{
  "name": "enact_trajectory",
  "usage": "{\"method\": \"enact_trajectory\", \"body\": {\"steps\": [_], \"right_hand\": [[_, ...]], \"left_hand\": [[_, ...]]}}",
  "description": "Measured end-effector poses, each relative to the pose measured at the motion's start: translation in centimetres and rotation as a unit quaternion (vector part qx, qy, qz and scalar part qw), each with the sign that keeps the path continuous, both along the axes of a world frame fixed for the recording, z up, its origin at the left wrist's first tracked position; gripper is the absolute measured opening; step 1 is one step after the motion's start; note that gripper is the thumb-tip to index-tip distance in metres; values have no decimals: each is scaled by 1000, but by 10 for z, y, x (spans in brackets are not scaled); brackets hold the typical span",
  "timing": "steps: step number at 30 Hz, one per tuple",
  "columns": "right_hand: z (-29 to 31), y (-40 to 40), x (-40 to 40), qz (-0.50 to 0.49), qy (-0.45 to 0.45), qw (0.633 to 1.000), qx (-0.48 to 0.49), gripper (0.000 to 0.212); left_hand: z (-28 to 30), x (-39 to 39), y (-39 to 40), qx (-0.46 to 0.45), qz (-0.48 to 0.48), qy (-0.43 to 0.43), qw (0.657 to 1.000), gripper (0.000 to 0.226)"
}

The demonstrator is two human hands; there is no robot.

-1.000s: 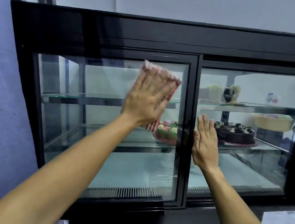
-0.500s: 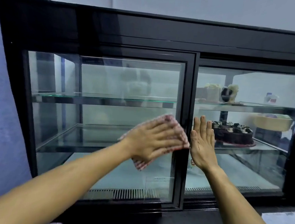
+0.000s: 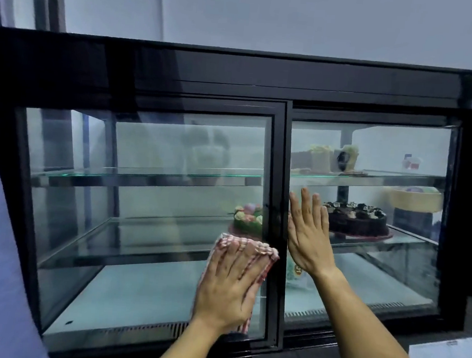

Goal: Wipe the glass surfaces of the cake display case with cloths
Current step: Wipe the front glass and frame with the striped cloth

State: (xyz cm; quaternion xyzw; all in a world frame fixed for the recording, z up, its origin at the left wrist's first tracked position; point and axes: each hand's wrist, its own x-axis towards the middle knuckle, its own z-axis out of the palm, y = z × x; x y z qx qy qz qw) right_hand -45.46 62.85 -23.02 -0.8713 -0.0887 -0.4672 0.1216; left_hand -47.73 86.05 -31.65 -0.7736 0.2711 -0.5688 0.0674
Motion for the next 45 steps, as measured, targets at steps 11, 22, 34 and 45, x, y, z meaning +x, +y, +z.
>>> {"method": "enact_trajectory", "body": {"steps": [11, 22, 34, 45], "right_hand": [[-2, -1, 5, 11, 51, 998, 21, 58], [2, -1, -1, 26, 71, 997, 14, 58], [2, -2, 0, 20, 68, 997, 7, 60], [-8, -1, 11, 2, -2, 1000, 10, 59]], "left_hand": [[252, 19, -16, -106, -5, -50, 993, 62], [88, -1, -51, -52, -19, -16, 998, 64], [80, 8, 10, 160, -27, -26, 986, 64], [74, 2, -5, 20, 8, -11, 1000, 59]]}}
